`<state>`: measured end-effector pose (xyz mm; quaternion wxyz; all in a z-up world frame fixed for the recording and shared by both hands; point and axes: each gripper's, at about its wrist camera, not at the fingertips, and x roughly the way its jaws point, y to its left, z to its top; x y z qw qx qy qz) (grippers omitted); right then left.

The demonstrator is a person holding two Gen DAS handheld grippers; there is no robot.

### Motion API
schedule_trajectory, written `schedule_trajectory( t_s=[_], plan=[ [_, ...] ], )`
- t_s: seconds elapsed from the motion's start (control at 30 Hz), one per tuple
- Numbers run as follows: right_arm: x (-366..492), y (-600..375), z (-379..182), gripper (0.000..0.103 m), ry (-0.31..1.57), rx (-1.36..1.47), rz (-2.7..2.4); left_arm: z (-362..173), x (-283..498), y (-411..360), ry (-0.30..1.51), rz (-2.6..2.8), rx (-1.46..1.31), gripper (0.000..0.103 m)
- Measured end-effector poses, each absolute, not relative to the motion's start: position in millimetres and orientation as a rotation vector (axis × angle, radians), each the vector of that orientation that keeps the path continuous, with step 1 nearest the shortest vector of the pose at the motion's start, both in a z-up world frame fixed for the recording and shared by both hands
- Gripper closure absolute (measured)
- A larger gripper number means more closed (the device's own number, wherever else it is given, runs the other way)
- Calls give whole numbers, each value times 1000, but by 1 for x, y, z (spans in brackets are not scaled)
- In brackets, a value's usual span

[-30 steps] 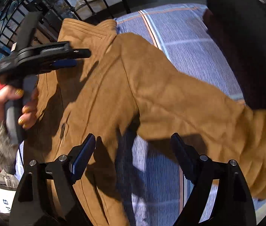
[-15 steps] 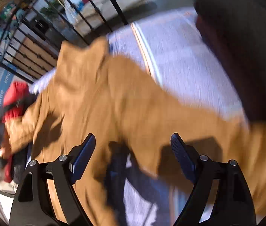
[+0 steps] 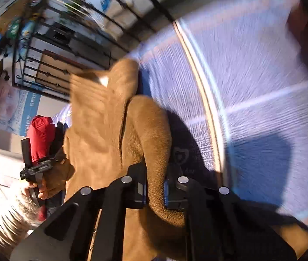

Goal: Fold large clothes

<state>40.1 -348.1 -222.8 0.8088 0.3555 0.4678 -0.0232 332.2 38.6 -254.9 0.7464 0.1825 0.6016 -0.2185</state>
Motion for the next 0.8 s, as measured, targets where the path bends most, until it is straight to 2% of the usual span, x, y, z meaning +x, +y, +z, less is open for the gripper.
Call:
schedule_trajectory(
  t_s=[0.03, 0.13, 0.2, 0.27, 0.33, 0.37, 0.4, 0.43, 0.47, 0.5, 0.53, 0.67, 0.8],
  plan=[
    [35, -337, -196, 94, 970, 702, -51, -248, 335, 42, 1301, -477, 383, 84],
    [16, -313, -125, 94, 862, 523, -73, -205, 333, 54, 1205, -518, 222, 86],
    [14, -318, -117, 94, 867, 415, -142, -199, 332, 56, 1174, -495, 219, 86],
    [19, -333, -146, 91, 912, 415, -248, -219, 330, 43, 1208, -477, 282, 85],
    [38, -345, -198, 81, 1081, 448, -294, -237, 331, 30, 1244, -459, 322, 84],
    [43, -349, -217, 81, 1151, 469, -303, -237, 325, 26, 1255, -454, 312, 84],
    [43, -349, -223, 79, 1153, 493, -310, -234, 323, 24, 1261, -456, 282, 78],
    [39, -348, -218, 76, 1122, 510, -338, -228, 321, 25, 1258, -462, 256, 61],
    [32, -345, -208, 72, 1087, 518, -373, -219, 316, 26, 1244, -478, 230, 51],
    [25, -342, -199, 55, 1064, 522, -393, -208, 306, 28, 1219, -496, 210, 34],
    [20, -335, -190, 35, 1032, 526, -405, -198, 296, 31, 1188, -511, 197, 26],
    [-25, -314, -169, 34, 986, 609, -313, -183, 255, 28, 1185, -605, 194, 25],
    [-58, -259, -184, 34, 1127, 563, -172, -193, 184, 35, 1238, -695, 302, 25]
  ],
)
